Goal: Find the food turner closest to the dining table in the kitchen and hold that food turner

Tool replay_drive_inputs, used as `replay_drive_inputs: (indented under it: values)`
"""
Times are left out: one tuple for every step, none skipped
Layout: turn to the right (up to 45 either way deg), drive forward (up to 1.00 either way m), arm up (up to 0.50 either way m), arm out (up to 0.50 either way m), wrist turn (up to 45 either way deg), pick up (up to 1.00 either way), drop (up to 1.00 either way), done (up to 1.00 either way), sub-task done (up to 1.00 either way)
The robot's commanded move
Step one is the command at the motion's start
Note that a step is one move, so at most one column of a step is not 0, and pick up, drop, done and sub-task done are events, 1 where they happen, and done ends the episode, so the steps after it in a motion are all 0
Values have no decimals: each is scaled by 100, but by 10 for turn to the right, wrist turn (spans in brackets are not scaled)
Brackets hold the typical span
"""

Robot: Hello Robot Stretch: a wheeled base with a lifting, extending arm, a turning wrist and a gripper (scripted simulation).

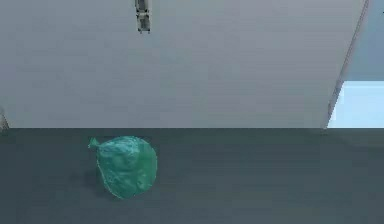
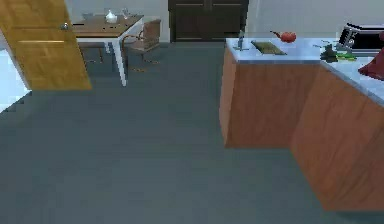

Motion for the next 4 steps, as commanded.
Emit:
replay_drive_inputs:
  values:
    - [450, 0, 0, 0, 0, 0, 0, 0, 0]
    - [450, 0, 0, 0, 0, 0, 0, 0, 0]
    - [210, 0, 0, 0, 0, 0, 0, 0, 0]
    - [0, 85, 0, 0, 0, 0, 0, 0, 0]
